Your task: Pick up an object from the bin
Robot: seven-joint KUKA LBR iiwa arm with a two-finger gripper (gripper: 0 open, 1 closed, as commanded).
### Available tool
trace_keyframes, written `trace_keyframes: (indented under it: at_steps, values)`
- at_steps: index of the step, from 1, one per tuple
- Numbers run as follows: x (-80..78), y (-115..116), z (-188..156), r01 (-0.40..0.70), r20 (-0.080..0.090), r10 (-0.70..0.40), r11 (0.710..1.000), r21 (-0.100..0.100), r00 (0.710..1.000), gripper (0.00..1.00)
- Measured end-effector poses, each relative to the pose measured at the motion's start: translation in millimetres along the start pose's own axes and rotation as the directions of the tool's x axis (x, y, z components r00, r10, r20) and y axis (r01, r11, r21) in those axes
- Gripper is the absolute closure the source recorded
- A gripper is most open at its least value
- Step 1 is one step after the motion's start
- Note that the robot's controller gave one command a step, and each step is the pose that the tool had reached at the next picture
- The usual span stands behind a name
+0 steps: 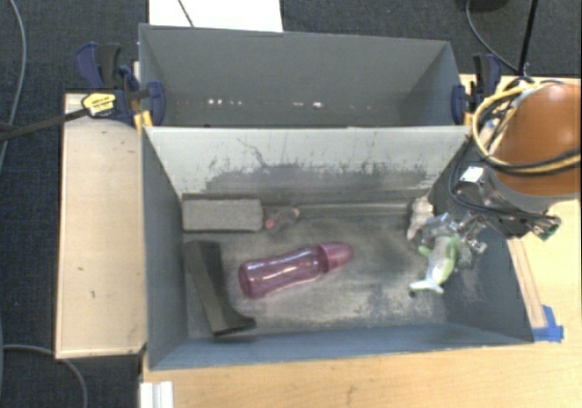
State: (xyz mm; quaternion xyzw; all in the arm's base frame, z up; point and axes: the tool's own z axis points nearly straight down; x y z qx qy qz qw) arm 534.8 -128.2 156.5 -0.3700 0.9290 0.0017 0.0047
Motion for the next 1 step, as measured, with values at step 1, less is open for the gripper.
trace_keyframes:
  at_steps: [1]
  values:
    - [-0.8, 0.1, -44.8, -0.014, -0.003, 0.014, 1.0, -0.006, 1.0, 1.0]
